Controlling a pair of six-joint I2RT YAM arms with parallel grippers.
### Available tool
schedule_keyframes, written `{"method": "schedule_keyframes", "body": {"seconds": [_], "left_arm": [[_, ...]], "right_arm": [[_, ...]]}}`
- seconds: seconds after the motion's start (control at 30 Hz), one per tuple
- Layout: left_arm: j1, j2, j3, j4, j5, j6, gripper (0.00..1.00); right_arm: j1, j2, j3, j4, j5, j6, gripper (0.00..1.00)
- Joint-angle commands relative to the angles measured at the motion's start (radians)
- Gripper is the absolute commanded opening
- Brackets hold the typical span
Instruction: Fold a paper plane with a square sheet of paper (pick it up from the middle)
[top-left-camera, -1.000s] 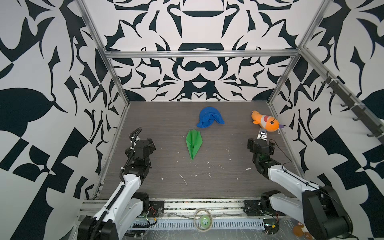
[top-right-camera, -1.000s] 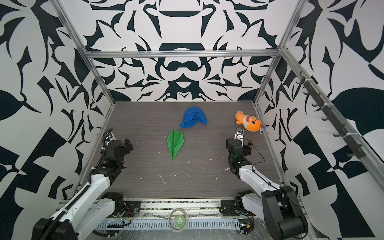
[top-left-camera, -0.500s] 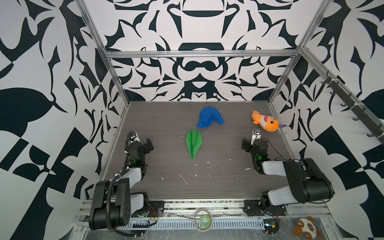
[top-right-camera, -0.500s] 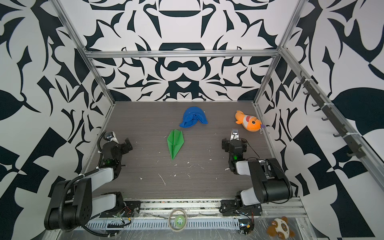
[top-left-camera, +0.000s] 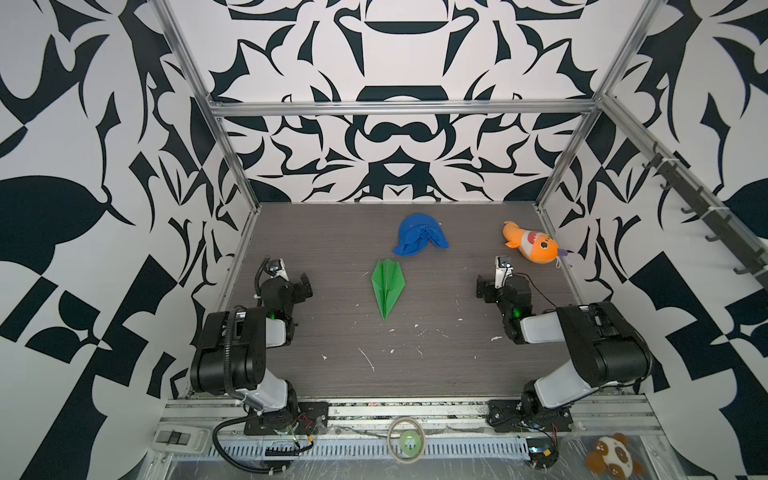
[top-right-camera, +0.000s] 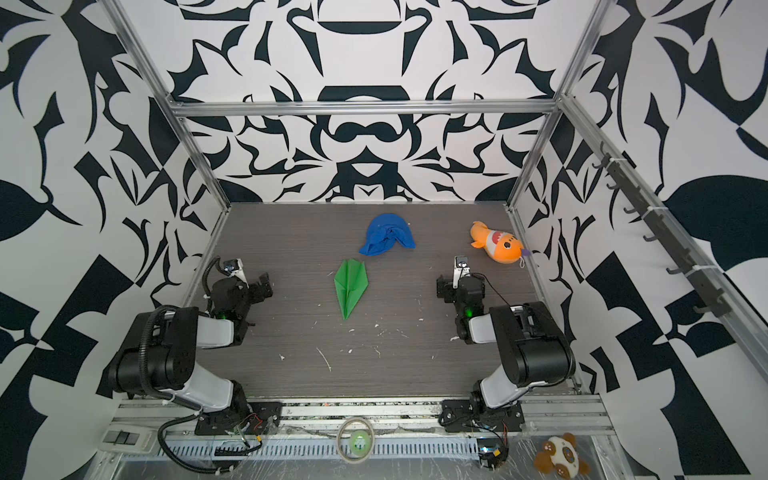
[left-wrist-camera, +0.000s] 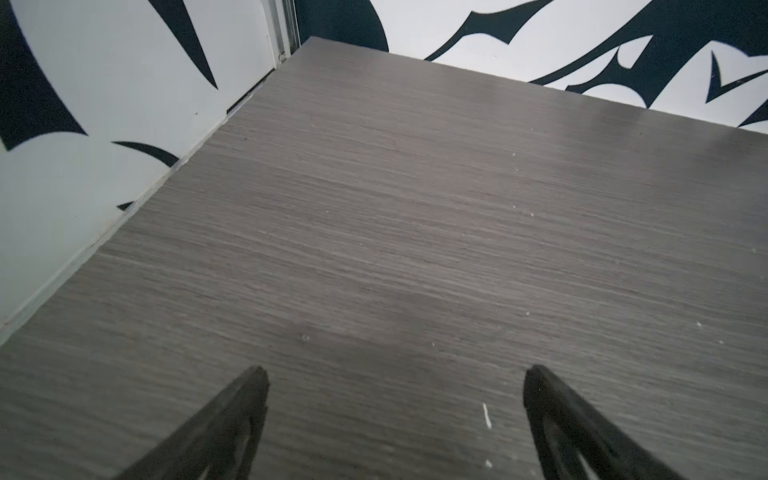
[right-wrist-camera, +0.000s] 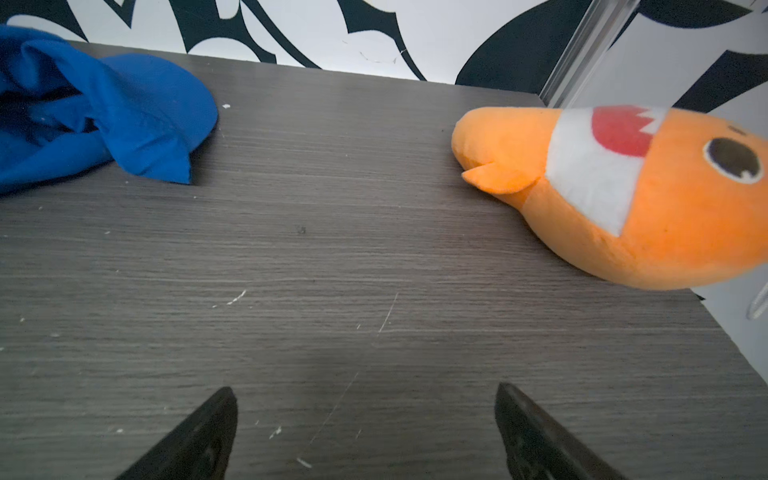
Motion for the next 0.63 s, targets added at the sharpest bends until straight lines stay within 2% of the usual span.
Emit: {"method": "schedule_keyframes", "body": {"seconds": [0.0,0.6], "left_arm": [[0.004,-0.008,0.049,-0.018,0.003,-0.005,1.00],[0.004,0.002,0.054,-0.012,0.004,-0.003,0.99]], "right_arm": [[-0.003,-0.014,0.020,0.006,0.021,0.010,0.99],[-0.010,-0.011,0.022,0.006,-0.004,0.005,0.99]]}}
